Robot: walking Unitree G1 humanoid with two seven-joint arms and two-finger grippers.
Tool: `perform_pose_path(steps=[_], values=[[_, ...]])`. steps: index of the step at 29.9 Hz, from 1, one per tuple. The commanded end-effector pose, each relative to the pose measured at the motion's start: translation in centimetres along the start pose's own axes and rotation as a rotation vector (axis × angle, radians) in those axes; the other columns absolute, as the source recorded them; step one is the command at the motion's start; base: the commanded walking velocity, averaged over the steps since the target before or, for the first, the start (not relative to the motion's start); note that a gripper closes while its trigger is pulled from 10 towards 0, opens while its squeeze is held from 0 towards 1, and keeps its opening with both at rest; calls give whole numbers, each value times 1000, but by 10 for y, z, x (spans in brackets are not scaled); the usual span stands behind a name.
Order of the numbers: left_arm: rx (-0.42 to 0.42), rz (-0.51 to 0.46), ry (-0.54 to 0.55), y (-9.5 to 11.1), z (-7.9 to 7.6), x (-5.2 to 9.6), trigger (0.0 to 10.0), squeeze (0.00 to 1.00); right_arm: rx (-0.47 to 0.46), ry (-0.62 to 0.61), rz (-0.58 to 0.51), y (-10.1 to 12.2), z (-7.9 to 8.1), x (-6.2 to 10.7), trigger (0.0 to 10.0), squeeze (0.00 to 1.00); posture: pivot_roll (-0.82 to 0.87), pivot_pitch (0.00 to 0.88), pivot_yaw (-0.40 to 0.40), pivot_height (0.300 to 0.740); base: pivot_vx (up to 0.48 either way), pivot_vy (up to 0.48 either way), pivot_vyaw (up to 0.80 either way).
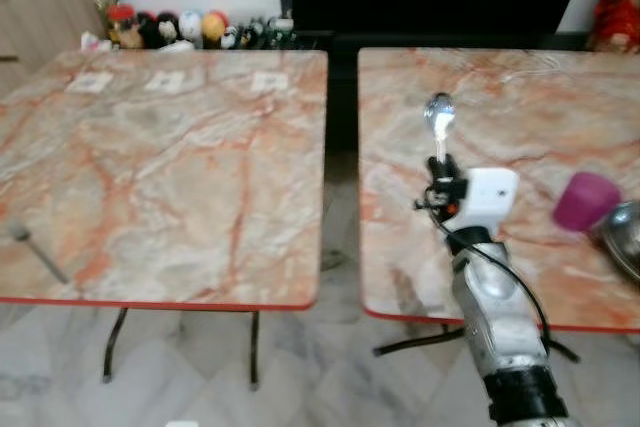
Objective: Setting the table
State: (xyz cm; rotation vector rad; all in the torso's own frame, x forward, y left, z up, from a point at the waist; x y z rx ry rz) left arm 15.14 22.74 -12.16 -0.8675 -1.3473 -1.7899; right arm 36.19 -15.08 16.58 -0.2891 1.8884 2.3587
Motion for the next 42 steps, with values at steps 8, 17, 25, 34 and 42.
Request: perform_pose_path(steps=[8,17,25,34,42], values=[[-6,25,0,-8,3,1,10000,0,33,-54,-105,30,-15,-7,10000,0,-71,11,18,740,0,-465,0],[-10,23,1,-7,4,1,10000,0,60,-114,-121,36,-31,-6,10000,0,-75,11,23,740,0,-465,0],[-7,23,4,-6,4,1,10000,0,109,-199,-110,39,-55,0,10000,0,-81,15,27,740,0,-216,0],[-11,23,-4,-6,4,1,10000,0,200,-274,74,19,-89,12,10000,0,-96,21,34,740,0,0,0],[-9,22,-11,-5,3,1,10000,0,171,-281,289,-11,-106,22,10000,0,-91,22,30,740,0,0,0]])
Point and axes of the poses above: a point about 5 cm out from each wrist's last joint towards the gripper, its own x axis pointing back from the gripper into the wrist, its own y axis along the axis of the wrist's last joint, z = x × y, the point moved 3 cm from there along -x, pointing out of the wrist towards the gripper, and after that the axes turned 10 degrees about -x, right-handed, at the moved point
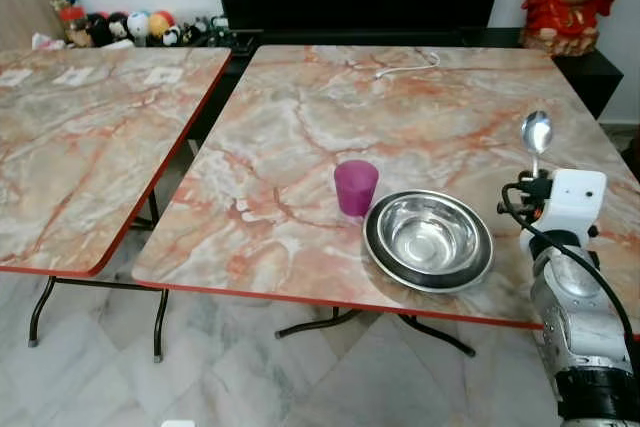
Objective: Setting the table
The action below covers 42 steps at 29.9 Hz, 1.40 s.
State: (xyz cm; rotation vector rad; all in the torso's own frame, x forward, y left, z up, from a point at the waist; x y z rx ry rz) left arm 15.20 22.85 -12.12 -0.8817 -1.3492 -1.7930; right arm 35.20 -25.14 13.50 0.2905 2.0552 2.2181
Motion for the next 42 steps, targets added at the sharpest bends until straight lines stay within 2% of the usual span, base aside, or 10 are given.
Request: perform_pose_path(steps=[1,7,14,17,22,30,35,42], values=[[-1,22,0,-6,2,1,10000,0,17,2,59,-10,-4,-1,10000,0,-89,23,30,740,0,0,0],[3,25,-5,-6,1,1,10000,0,26,-36,174,-27,-18,0,10000,0,-87,24,29,740,0,0,0],[7,22,-5,-5,1,1,10000,0,42,-92,204,-25,-39,-2,10000,0,-87,25,30,740,0,0,0],[6,22,-6,-5,1,1,10000,0,41,-99,208,-25,-42,-4,10000,0,-92,28,33,740,0,0,0],[4,20,-8,-3,2,0,10000,0,14,-90,255,-35,-41,-6,10000,0,-93,28,38,740,0,0,0],[0,17,-12,-2,2,0,10000,0,20,-81,317,-48,-42,-8,10000,0,-95,28,46,740,0,0,0],[5,14,-11,-2,1,0,10000,0,15,-115,319,-50,-48,-9,10000,0,-91,30,44,740,0,0,0],[7,18,-10,-3,2,0,10000,0,28,-111,331,-53,-49,-10,10000,0,-88,30,42,740,0,0,0]])
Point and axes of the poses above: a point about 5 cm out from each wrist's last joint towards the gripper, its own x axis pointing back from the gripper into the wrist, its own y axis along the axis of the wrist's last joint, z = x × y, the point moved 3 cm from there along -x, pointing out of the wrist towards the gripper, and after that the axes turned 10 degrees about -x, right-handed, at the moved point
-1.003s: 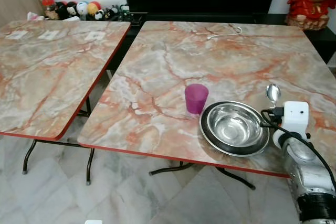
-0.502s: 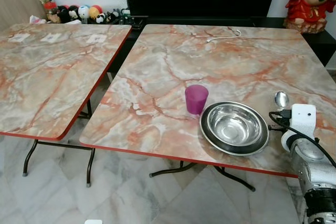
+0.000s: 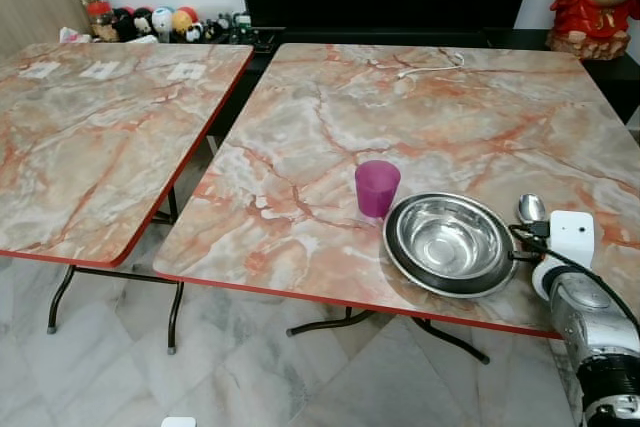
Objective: Setting the table
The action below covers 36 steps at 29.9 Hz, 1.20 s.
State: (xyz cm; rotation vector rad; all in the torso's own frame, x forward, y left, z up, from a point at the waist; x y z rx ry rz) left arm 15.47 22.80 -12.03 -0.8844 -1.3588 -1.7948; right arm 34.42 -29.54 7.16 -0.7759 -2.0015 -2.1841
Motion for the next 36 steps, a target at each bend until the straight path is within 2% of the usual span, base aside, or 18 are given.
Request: perform_pose_path(steps=[1,17,18,19,23,24,32,35,36], values=[[5,24,-3,-5,2,1,10000,0,3,0,-20,8,0,-2,10000,0,-88,30,42,740,0,0,0],[3,24,-2,-6,2,1,10000,0,-19,23,-23,8,7,-4,10000,16,-88,28,44,740,0,0,0],[3,24,-3,-6,2,1,10000,0,-22,26,-24,8,8,-4,10000,698,-88,28,44,740,0,0,0],[3,24,-3,-5,2,1,10000,0,-23,26,-24,8,8,-4,10000,776,-87,27,44,740,0,0,0],[3,23,-3,-5,2,1,10000,0,-23,25,-25,8,8,-4,10000,733,-87,26,44,740,0,0,0],[4,23,-3,-5,2,1,10000,0,-22,24,-26,9,8,-4,10000,0,-86,26,44,740,0,0,0],[5,22,-4,-5,1,1,10000,0,-19,29,-35,12,11,-4,10000,0,-86,23,42,740,0,0,0],[7,21,-4,-5,1,1,10000,0,1,1,-69,17,8,-3,10000,0,-85,23,42,740,0,0,0],[7,21,-4,-5,1,1,10000,0,24,-22,-110,24,6,-3,10000,0,-86,22,42,740,0,0,0]])
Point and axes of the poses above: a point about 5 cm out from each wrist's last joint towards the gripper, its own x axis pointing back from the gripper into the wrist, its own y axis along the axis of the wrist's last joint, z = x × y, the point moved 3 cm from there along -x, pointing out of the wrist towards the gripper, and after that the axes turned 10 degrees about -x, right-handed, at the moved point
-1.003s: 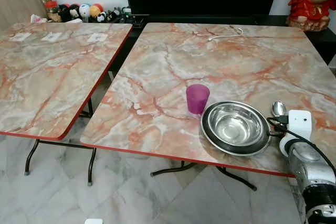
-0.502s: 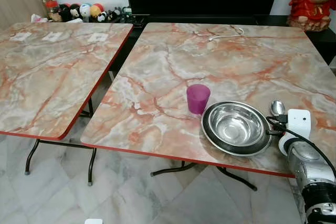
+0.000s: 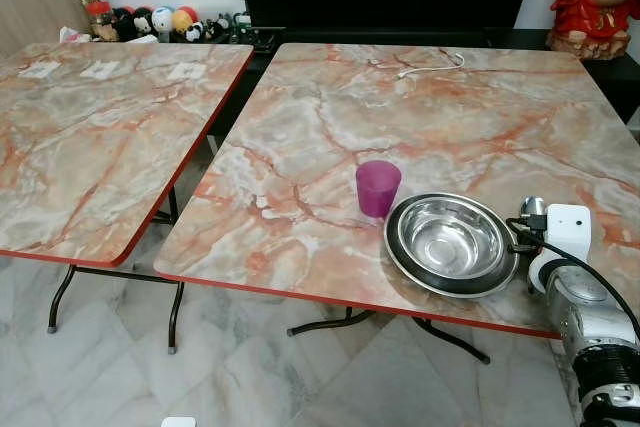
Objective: Setting the table
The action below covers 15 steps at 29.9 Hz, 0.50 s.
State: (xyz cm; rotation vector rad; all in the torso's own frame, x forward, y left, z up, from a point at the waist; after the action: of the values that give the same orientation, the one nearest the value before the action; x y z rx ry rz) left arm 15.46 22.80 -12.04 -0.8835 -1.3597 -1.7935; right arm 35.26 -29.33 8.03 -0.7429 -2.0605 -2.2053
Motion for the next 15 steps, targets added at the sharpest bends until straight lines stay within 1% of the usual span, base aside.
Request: perform_pose_path(steps=[1,4,7,10,15], values=[[6,21,-4,-5,2,1,10000,0,36,-30,-123,24,-1,1,10000,0,-87,22,43,740,0,0,0],[7,21,-3,-5,2,1,10000,0,-19,-24,-293,50,3,8,10000,0,-88,22,44,740,0,0,0],[9,20,-1,-5,3,1,10000,0,-81,-38,-418,64,4,18,10000,0,-87,20,44,740,0,0,0],[14,15,3,-6,3,1,10000,0,-121,-29,-480,65,10,27,10000,0,-82,19,42,740,0,0,0],[15,18,7,-7,4,1,10000,0,-152,16,-531,67,20,36,10000,0,-86,17,43,740,0,0,0]])
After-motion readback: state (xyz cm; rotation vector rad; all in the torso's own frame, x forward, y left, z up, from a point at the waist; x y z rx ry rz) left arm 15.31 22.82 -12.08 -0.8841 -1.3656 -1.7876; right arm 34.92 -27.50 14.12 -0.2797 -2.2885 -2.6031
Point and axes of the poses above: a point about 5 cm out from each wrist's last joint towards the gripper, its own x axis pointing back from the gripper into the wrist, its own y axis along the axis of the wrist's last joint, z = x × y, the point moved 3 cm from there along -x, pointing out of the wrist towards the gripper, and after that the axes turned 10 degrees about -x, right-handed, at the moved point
